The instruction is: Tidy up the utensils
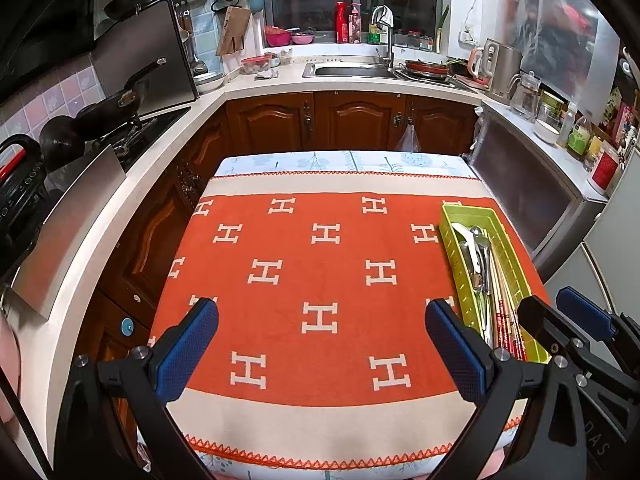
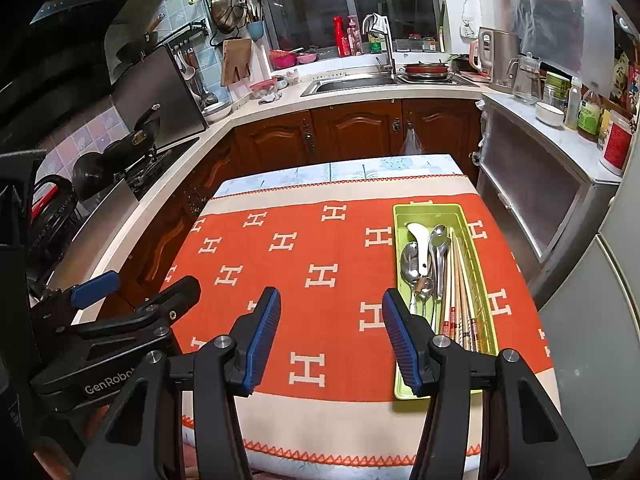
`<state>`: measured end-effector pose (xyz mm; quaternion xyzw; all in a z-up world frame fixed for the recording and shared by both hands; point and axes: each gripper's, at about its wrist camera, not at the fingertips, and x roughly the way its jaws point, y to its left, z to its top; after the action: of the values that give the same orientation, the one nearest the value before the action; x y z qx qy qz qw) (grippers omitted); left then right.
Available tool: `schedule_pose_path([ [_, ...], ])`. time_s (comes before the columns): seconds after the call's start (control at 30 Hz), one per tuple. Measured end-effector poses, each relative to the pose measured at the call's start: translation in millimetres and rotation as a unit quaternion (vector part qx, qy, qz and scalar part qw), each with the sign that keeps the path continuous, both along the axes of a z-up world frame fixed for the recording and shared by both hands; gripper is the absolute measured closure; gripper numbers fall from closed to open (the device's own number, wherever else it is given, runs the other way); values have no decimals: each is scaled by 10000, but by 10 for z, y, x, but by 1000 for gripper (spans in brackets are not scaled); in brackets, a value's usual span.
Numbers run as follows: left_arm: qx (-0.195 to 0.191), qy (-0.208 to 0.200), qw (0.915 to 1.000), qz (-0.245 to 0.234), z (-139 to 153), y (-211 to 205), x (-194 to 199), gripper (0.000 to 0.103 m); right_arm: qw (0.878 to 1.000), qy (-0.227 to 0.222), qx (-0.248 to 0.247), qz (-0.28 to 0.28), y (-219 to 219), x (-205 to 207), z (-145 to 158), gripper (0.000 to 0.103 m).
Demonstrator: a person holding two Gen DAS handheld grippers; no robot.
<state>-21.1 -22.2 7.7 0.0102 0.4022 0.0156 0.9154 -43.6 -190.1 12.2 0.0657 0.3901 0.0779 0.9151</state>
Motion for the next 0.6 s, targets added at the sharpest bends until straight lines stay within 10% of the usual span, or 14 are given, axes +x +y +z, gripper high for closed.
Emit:
schedule_pose_path([
  [0.6, -80, 210, 9997, -29, -124, 31, 57, 1, 9998, 201, 85, -20, -70, 88, -200, 49],
])
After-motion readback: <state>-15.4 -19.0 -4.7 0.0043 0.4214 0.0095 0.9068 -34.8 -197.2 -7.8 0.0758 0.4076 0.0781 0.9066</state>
